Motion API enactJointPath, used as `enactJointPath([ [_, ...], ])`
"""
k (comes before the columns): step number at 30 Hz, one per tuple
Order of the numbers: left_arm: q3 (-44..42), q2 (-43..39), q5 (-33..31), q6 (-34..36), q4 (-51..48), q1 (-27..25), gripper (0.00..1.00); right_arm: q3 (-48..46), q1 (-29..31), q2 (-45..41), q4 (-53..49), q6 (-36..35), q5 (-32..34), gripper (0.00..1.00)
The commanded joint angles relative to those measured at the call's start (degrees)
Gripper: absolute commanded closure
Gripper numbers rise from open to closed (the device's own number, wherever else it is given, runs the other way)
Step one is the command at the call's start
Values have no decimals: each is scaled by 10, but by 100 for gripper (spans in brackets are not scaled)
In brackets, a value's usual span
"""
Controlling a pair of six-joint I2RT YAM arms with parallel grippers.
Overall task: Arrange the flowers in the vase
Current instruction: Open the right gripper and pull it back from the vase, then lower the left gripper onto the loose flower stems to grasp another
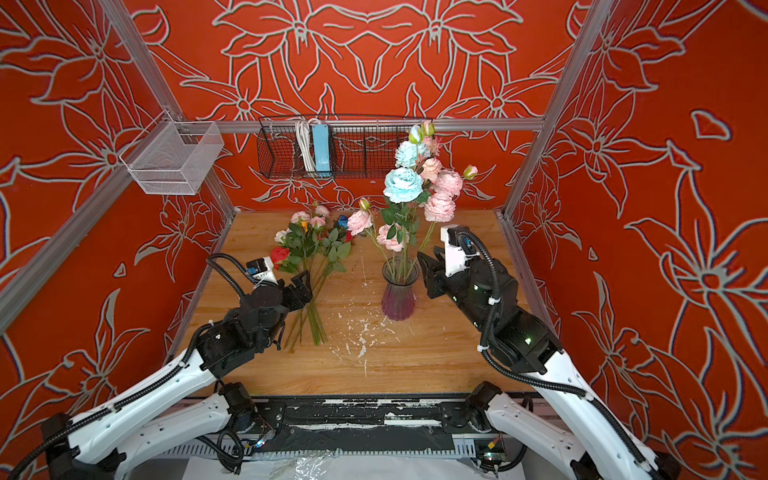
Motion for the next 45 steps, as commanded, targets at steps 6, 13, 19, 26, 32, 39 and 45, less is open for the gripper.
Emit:
enactJointPath([
  [6, 60, 74, 109, 10, -100, 37, 18, -100, 4, -109, -94, 79, 22, 57],
  [13, 71, 117, 176, 8, -116, 79, 18, -173, 3, -192, -147, 159, 99, 57],
  [19, 99, 184, 255, 2, -158, 125, 18, -261, 3, -217, -118, 260, 88, 51],
  [26, 143, 271, 317, 22, -183, 152, 18, -258, 3, -159, -140, 292, 92, 41],
  [32, 187, 346, 335, 53, -216, 182, 19, -273, 2, -148, -139, 325, 116, 28],
  [39, 259, 449, 286, 107, -258, 186, 41, -305, 2, -154, -96, 302, 81, 35],
  [45, 321, 511, 276, 148, -261, 201, 61, -322, 2, -198, -85, 289, 79, 44],
])
